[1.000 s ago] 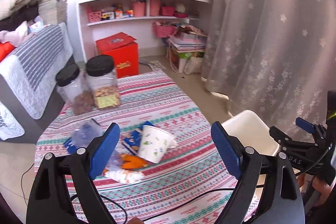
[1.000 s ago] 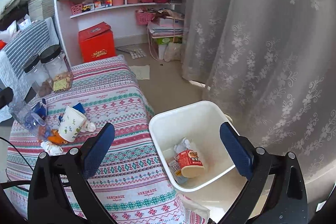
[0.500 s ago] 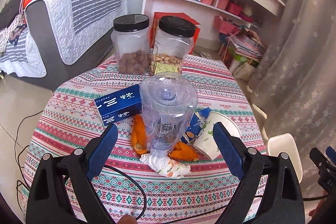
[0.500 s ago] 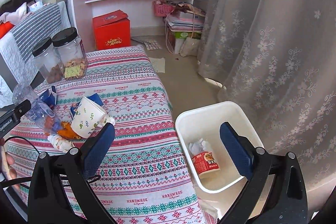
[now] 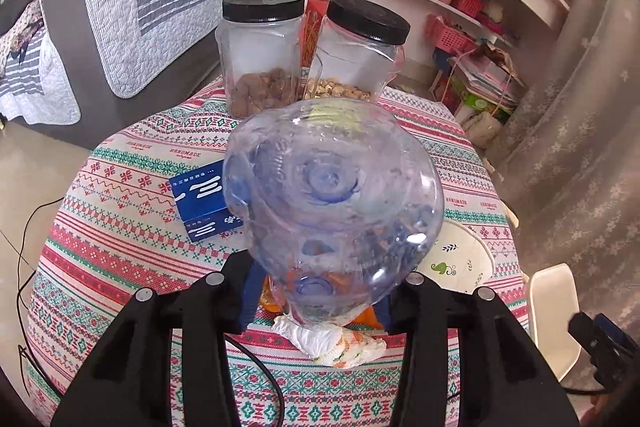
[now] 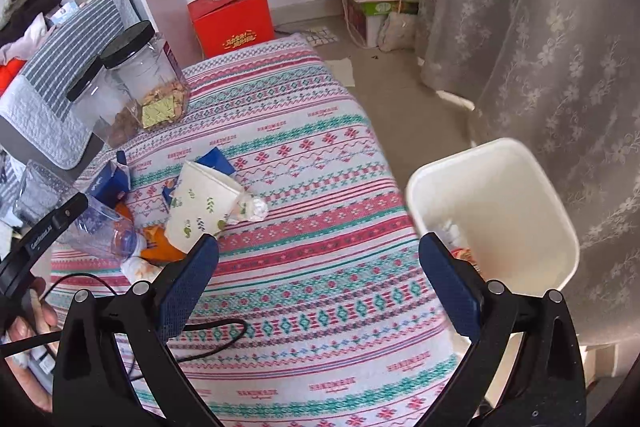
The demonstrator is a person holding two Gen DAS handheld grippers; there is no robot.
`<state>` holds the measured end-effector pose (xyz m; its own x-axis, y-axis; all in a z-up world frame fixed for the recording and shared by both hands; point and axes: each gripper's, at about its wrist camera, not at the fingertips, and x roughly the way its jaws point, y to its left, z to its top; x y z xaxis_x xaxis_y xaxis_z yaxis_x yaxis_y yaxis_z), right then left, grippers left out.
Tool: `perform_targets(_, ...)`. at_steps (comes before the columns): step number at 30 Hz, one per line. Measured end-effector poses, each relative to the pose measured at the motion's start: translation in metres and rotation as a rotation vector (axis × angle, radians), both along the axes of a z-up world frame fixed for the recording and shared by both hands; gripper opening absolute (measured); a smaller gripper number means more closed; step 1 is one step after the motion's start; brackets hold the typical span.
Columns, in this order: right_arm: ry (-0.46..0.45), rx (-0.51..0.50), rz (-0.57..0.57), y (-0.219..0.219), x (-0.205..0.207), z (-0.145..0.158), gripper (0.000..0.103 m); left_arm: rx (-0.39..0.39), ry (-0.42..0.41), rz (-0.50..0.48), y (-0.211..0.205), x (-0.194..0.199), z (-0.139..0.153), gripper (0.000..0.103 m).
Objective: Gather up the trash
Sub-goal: 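Grasp the plastic bottle with the left tool while the right grasps the paper cup, then carry the paper cup toward the bin with the right tool while the left holds the bottle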
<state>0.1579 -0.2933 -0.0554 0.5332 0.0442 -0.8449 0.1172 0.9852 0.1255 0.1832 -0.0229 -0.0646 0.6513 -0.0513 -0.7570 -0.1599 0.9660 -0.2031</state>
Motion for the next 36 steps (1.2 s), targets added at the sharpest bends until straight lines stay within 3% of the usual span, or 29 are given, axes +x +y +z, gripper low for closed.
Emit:
perform_targets(4, 0.058, 0.157, 0.0, 0.013, 0.02, -0.022, 0.096, -0.016, -0.057, -0.043, 0.02, -0.021, 0.039, 0.044)
perform_targets(10, 0.102, 0.248, 0.006, 0.04, 0.045, -0.048, 0.096, -0.109, -0.197, -0.055, 0.051, -0.063, 0.093, 0.044)
perform_targets(24, 0.159, 0.374, -0.105, 0.047, 0.086, -0.086, 0.092, -0.102, -0.172, -0.082, 0.068, -0.068, 0.085, 0.044)
perform_targets(29, 0.155, 0.382, -0.094, 0.054, 0.089, -0.089, 0.079, -0.094, -0.149, -0.079, 0.071, -0.067, 0.078, 0.044)
perform_targets(34, 0.092, 0.353, -0.03, 0.06, 0.086, -0.069, 0.044, -0.085, -0.14, -0.07, 0.073, -0.066, 0.074, 0.044)
perform_targets(36, 0.084, 0.353, 0.008, 0.063, 0.083, -0.061, 0.038, -0.079, -0.14, -0.065, 0.072, -0.065, 0.074, 0.044)
